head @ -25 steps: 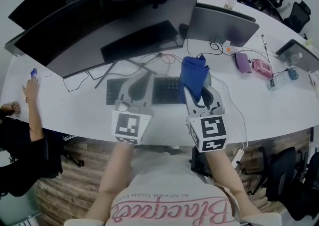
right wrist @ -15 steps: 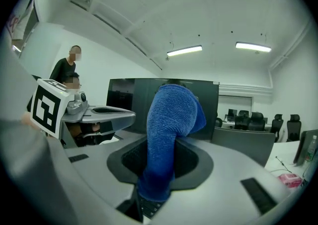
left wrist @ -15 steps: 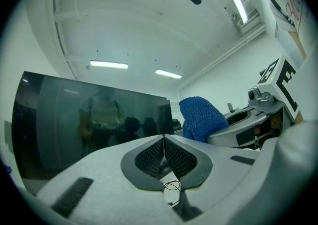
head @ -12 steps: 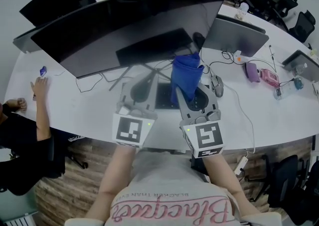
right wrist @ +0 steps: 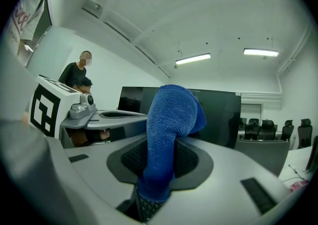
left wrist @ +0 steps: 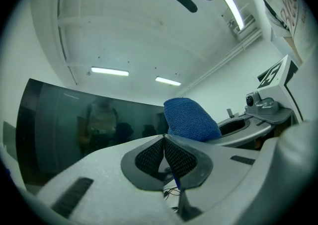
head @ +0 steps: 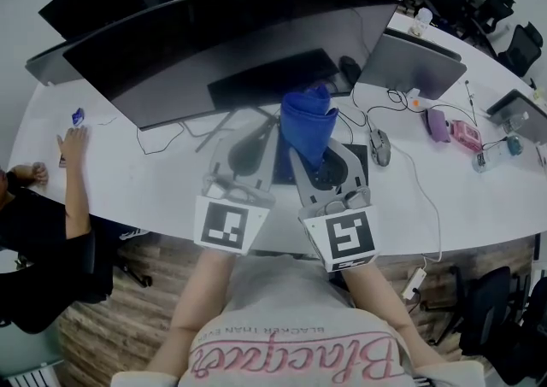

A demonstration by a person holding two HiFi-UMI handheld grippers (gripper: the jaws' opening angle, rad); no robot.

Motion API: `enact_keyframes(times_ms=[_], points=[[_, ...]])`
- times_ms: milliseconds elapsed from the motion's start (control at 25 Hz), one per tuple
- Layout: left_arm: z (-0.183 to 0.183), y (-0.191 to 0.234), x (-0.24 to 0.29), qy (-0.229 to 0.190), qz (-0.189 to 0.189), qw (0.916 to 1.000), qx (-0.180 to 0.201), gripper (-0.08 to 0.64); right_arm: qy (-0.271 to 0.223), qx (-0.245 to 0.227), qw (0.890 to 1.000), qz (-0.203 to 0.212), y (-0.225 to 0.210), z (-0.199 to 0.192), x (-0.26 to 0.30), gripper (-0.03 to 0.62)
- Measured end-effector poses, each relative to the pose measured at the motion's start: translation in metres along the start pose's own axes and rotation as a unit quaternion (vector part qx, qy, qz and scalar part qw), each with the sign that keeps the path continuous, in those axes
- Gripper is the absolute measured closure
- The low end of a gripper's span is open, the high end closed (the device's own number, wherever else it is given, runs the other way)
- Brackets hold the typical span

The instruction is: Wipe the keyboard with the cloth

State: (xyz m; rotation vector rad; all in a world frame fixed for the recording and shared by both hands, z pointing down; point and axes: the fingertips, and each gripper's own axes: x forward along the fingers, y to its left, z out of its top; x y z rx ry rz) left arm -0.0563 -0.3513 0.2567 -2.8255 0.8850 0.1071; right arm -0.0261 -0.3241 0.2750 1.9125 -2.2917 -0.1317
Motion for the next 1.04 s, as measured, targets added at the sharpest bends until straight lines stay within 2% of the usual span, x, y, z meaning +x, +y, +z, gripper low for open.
enact_keyframes(times_ms=[400,1040], points=[[0.0,0.011,-0.007,-0.004,0.006,1.0,-0.006,0.555,0.003,-0.014,1.0,0.007,0.013,0.0,0.006,0.494],[0.002,0.008,-0.011,-0.007,0.006,0.9999,-0.007,0.555,0.008,-0.005,1.0,0.003,0.017,0.0,0.003,0.494]])
